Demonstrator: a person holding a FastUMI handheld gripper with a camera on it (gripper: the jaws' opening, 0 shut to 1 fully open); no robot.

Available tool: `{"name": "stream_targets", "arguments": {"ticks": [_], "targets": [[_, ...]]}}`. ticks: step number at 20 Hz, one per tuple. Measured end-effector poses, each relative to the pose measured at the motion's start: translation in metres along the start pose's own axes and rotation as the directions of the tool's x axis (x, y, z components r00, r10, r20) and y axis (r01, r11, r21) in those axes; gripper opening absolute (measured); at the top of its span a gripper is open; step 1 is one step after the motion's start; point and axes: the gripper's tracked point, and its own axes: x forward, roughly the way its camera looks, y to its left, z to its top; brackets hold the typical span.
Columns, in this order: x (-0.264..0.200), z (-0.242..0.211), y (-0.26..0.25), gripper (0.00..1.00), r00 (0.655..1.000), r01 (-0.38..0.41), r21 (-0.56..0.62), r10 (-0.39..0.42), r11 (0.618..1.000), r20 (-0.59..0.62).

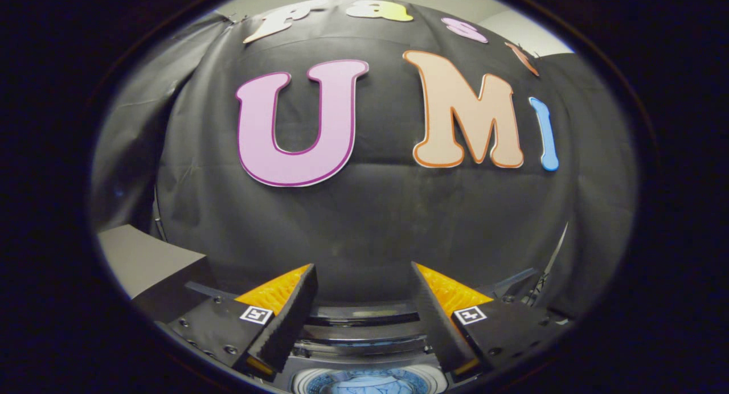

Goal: Put the clothes into the washing machine and then close the washing machine lid.

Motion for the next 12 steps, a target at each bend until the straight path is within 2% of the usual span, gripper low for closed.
{"name": "stream_targets", "arguments": {"ticks": [12], "targets": [[-0.038,-0.014,-0.003,0.99,0.999,0.017,-0.004,-0.017,1.000,-0.031]]}}
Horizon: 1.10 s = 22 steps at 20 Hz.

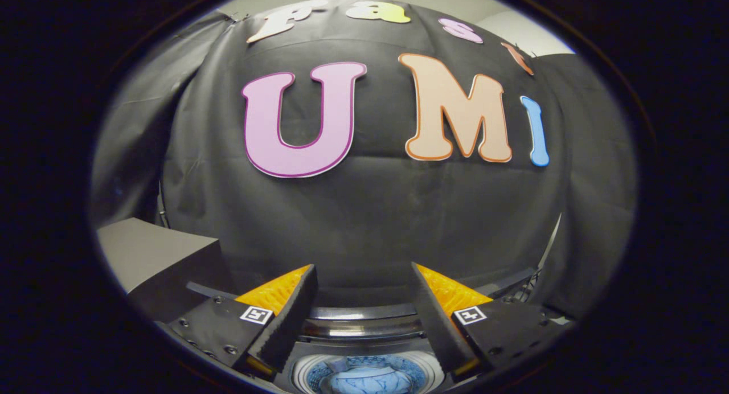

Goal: Put the clothes into the washing machine and then close the washing machine lid.

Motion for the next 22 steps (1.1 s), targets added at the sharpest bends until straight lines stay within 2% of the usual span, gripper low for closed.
{"name": "stream_targets", "arguments": {"ticks": [17,22], "targets": [[-0.025,-0.007,0.000,0.99,0.995,-0.005,0.006,0.004,1.000,0.103],[-0.030,-0.012,0.000,0.99,0.996,-0.008,0.005,0.008,1.000,0.090]]}}
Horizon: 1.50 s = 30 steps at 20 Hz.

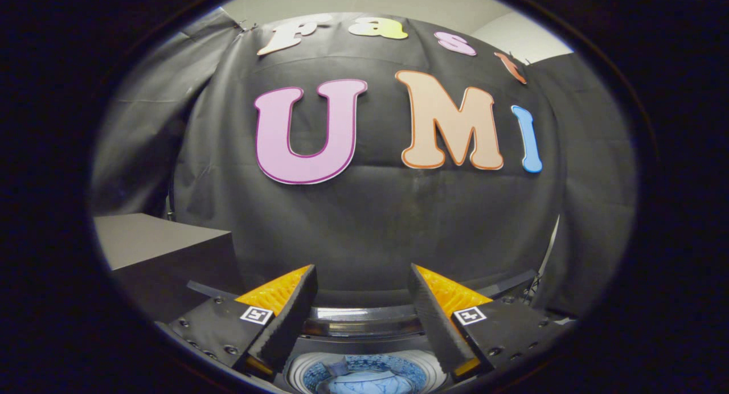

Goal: Put the clothes into the washing machine and then close the washing machine lid.

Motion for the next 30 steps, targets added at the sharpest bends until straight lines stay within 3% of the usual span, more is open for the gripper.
{"name": "stream_targets", "arguments": {"ticks": [14,18,30], "targets": [[-0.015,-0.013,-0.002,0.99,1.000,-0.014,0.002,0.014,1.000,-0.004],[-0.022,-0.048,0.001,0.99,0.990,-0.050,-0.070,0.041,0.996,-0.131],[-0.054,-0.027,-0.004,0.99,0.994,-0.046,-0.061,0.040,0.997,-0.101]]}}
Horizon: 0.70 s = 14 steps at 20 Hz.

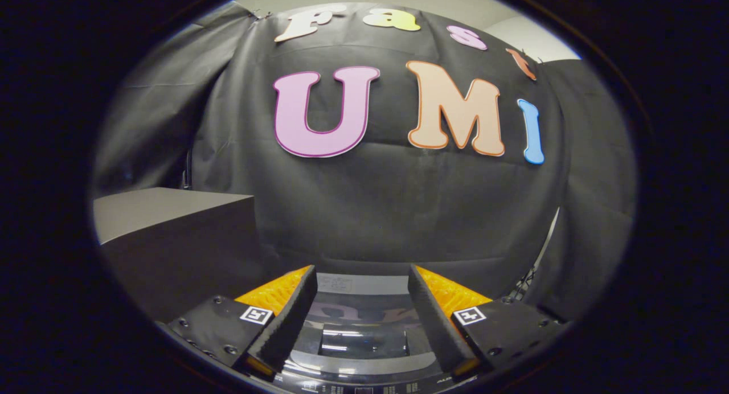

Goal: Put the clothes into the washing machine and then close the washing machine lid.

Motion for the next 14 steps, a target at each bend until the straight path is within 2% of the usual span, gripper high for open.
{"name": "stream_targets", "arguments": {"ticks": [3,8,14], "targets": [[-0.018,0.002,-0.002,0.99,1.000,-0.003,-0.025,0.003,1.000,0.002],[-0.052,0.019,-0.004,0.99,1.000,-0.006,0.039,0.005,0.999,0.029],[-0.100,0.043,0.002,0.99,0.997,-0.015,0.042,0.011,0.999,0.081]]}}
